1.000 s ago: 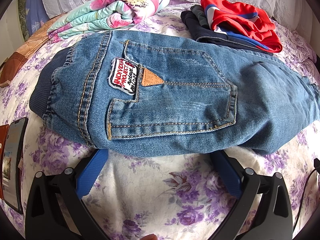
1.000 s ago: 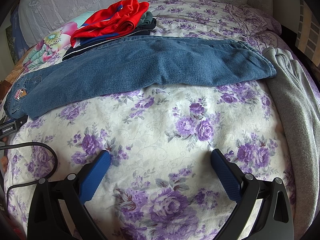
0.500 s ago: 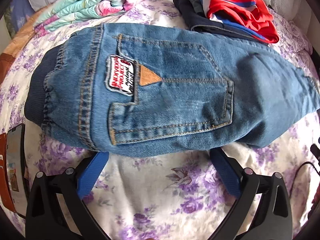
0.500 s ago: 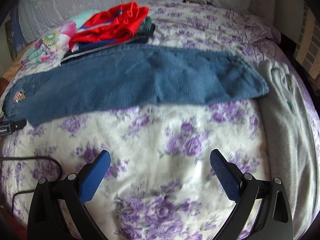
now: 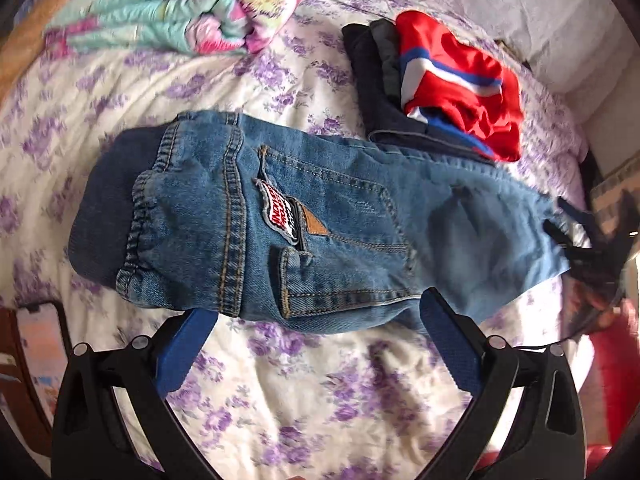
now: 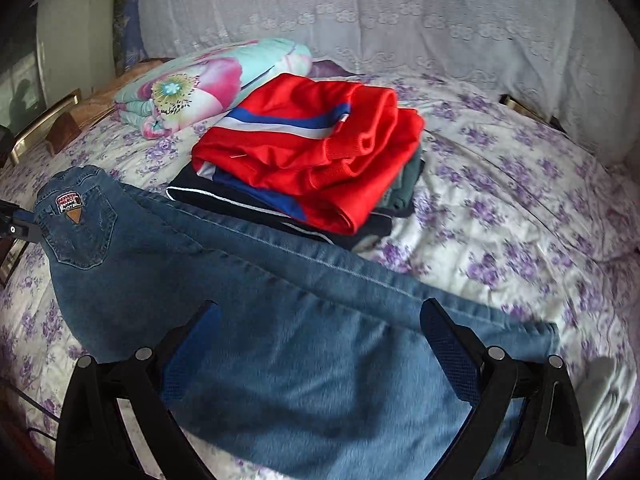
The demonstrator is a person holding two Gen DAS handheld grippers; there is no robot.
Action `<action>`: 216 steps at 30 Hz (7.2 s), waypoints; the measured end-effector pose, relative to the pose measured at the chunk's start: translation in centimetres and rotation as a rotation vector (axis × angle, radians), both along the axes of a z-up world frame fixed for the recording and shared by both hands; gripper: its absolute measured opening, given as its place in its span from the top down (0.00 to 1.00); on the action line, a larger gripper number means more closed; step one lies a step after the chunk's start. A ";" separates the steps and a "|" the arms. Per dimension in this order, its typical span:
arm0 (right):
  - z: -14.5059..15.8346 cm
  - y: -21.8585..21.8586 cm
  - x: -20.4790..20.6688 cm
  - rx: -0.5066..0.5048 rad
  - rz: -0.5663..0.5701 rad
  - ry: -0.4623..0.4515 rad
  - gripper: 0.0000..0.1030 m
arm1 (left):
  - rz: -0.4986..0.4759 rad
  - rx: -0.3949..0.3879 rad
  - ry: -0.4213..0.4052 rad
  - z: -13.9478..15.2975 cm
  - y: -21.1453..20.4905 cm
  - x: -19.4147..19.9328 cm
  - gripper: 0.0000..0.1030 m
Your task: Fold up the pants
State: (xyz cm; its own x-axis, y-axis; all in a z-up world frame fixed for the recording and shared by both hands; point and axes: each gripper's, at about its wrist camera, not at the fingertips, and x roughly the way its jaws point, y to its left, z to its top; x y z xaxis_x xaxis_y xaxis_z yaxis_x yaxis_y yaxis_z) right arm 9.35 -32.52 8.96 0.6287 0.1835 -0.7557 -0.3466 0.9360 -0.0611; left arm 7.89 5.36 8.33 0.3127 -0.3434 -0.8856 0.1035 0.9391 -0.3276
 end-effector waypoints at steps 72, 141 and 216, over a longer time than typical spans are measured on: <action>-5.1 0.8 -22.7 0.132 0.013 0.290 0.84 | -0.171 -0.113 0.122 -2.7 7.0 -14.2 0.28; 0.6 -3.6 4.6 0.079 0.162 0.115 0.57 | 0.054 -0.137 0.040 -3.1 9.7 7.2 0.18; -0.6 0.3 -22.9 -0.035 0.081 0.098 0.94 | 0.499 -0.649 0.084 -4.5 10.2 -14.2 0.75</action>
